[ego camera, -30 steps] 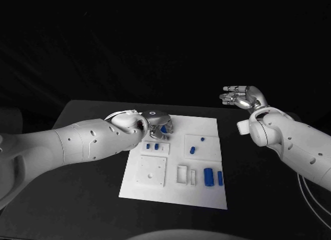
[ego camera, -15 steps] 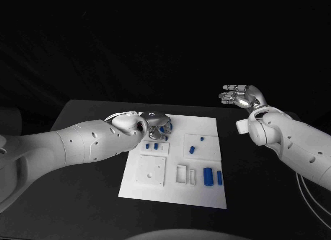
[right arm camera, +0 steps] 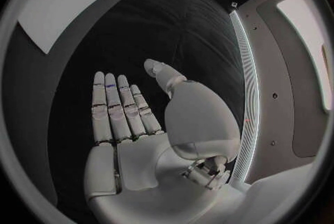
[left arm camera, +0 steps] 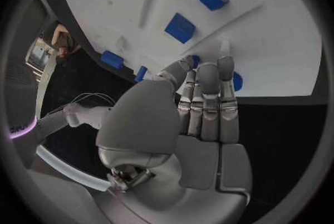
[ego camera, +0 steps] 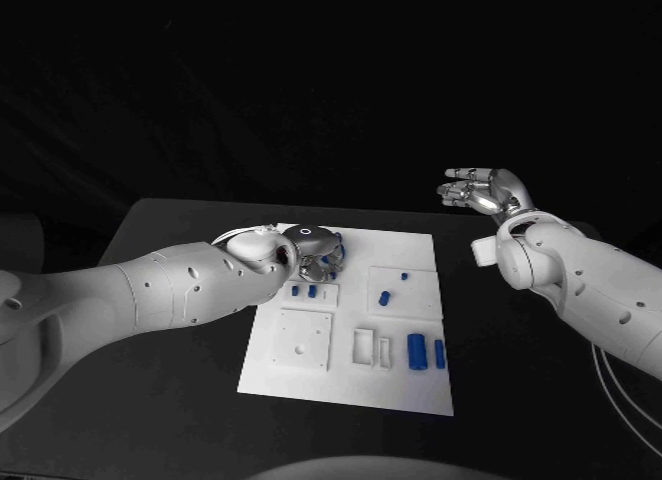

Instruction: Assemble the parts on the task board

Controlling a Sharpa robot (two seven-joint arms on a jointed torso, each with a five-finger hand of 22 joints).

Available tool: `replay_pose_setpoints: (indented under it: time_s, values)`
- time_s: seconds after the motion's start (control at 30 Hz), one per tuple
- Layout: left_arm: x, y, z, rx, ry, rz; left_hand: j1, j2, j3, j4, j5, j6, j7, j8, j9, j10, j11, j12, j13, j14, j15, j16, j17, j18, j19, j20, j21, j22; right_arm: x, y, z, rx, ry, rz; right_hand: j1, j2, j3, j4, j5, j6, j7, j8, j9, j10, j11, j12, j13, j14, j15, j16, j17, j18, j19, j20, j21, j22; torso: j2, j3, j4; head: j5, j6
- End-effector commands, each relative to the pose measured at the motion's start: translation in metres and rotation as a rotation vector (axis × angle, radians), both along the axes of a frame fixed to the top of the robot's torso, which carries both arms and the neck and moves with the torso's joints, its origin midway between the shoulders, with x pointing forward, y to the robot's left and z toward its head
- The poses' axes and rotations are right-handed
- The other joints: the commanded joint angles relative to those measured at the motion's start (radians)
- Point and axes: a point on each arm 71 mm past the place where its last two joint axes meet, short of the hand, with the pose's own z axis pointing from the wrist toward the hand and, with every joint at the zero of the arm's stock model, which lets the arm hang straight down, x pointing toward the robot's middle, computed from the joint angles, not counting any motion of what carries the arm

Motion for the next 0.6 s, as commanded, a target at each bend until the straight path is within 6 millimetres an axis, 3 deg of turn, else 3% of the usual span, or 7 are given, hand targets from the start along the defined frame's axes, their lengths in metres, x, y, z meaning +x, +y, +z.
replay_pose_setpoints:
  time_s: [0.03, 0.6]
  values:
    - [-0.0008, -0.0014, -0.0015, 0.008, 0.005, -0.009, -0.01, -0.002, 0.006, -0.001, 0.005, 0.006, -0.001, -0.003, -0.001, 0.006, 0.001, -0.005, -0.001, 0.008, -0.002, 0.003, 0.001, 0.004, -0.006, -0.003, 0.005, 0.022, -0.0003, 0.002, 0.0007, 0.004, -0.004, 0.018, -0.001, 0.003, 0.003, -0.003, 0.0, 0.001, 0.0, -0.006, -0.001, 0.006, 0.002, -0.004, -0.001, 0.004, 0.0, -0.003, 0.0, 0.006, 0.004, -0.004, 0.004, -0.001, 0.0, -0.0001, 0.0001, -0.001, -0.003]
    - [-0.0005, 0.0001, -0.0035, 0.017, 0.018, -0.002, -0.017, 0.0, 0.009, 0.0, 0.002, 0.008, -0.002, -0.003, -0.001, 0.007, 0.0, -0.005, -0.001, 0.01, -0.002, 0.003, 0.001, 0.002, -0.008, -0.003, 0.011, 0.021, -0.0003, 0.0016, 0.0007, 0.004, -0.004, 0.016, -0.002, 0.003, 0.006, -0.004, -0.001, 0.003, 0.0, -0.006, -0.001, 0.007, 0.002, -0.004, -0.001, 0.003, 0.0, -0.003, 0.0, 0.005, 0.004, -0.005, 0.004, -0.001, -0.002, -0.0009, 0.0005, -0.004, -0.007]
